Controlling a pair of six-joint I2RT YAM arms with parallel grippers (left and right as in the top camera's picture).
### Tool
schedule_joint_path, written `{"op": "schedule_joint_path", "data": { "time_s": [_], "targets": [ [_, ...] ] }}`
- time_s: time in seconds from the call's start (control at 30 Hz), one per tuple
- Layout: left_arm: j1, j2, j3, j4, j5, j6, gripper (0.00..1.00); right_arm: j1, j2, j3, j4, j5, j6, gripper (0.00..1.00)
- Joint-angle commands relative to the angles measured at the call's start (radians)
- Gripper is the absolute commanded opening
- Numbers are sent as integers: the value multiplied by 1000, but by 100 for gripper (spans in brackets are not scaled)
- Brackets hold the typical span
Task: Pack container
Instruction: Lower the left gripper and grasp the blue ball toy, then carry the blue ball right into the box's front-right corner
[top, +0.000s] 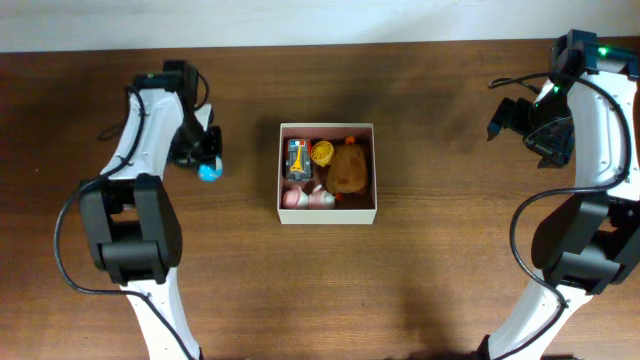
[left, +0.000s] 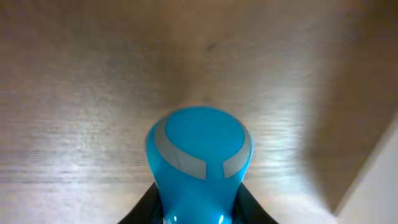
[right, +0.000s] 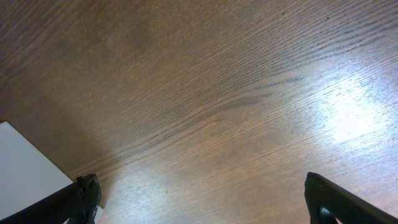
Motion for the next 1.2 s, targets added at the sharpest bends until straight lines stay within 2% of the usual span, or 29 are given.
{"op": "schedule_joint_path", "data": {
  "time_s": [0.0,0.3,0.4,0.5,0.73,0.87,1.07,1.17],
  "targets": [
    [-7,5,116,-43,129,49,9,-3,-17,-2,0,8,12,99],
    [-56,-10,296,-183,570,273,11,-3,-17,-2,0,8,12,99],
    [-95,-11,297,-215,636,338,11,-3,-17,-2,0,8,12,99],
    [-149,-11,297,-239,639,371,15,-3,-17,-2,0,8,12,99],
    [-302,-11,297,-255,634,417,16,-3,-17,-2,0,8,12,99],
    [-392,-11,296,-255,539,417,17,-3,-17,-2,0,8,12,99],
    [-496,-11,296,-243,348,410,31,-3,-17,-2,0,8,12,98],
    [-522,-11,296,-220,279,365,34,-3,-17,-2,0,8,12,99]
  ]
}}
